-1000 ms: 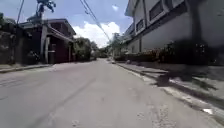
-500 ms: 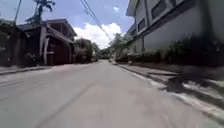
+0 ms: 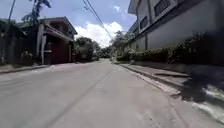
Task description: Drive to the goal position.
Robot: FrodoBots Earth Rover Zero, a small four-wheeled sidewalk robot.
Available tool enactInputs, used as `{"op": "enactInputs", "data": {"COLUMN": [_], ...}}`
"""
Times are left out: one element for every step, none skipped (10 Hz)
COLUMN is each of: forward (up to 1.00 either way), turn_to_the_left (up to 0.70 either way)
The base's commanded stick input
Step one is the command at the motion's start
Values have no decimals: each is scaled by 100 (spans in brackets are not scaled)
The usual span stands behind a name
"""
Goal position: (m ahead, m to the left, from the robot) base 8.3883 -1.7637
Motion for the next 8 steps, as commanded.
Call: {"op": "enactInputs", "data": {"forward": [100,100,100,100,100,100,100,100], "turn_to_the_left": [-36,-24,-3,0,0,0,0,0]}}
